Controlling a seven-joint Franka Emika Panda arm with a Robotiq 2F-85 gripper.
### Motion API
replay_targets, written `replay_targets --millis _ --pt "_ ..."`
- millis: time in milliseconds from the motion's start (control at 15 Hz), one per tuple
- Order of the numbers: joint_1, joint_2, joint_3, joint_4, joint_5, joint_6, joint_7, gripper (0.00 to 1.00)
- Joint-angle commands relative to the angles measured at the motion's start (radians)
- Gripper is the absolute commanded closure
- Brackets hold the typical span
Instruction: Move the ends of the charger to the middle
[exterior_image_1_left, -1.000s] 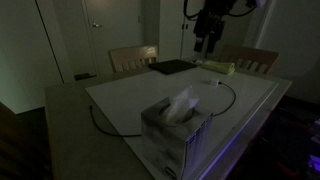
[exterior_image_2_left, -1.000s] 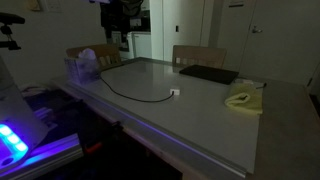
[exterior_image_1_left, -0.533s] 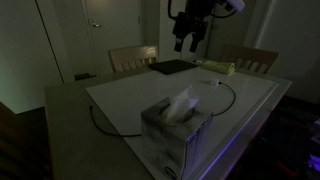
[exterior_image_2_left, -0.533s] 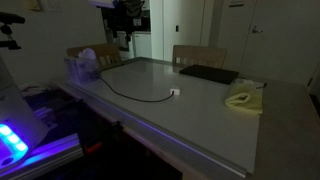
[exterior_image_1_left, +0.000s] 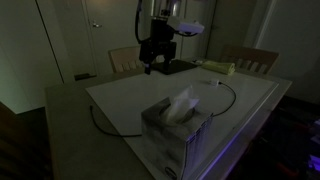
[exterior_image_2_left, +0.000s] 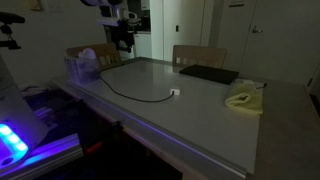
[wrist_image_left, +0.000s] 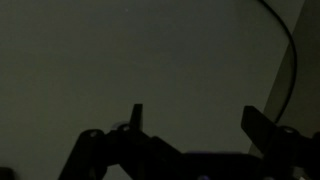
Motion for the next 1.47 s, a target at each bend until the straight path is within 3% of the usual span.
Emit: replay_targets --millis 0,67,333,733,1133,1400 --pt "0.049 0.124 -0.020 0.133 -0.042 -0.025 0.120 0.00" --pt "0.029 0.067 -0.008 0.063 -0.019 -0.004 0.073 0.00" --pt "0.049 0.118 -0.015 0.115 -0.020 -0.005 0.103 0.00" --pt "0.133 0.154 -0.034 0.136 -0.095 0.022 0.213 0.00" --pt "0.253 0.275 -0.059 0.263 -0.202 0.033 0.330 0.00" --pt "0.315 0.391 -0.109 0.391 -0.209 0.074 0.424 0.00"
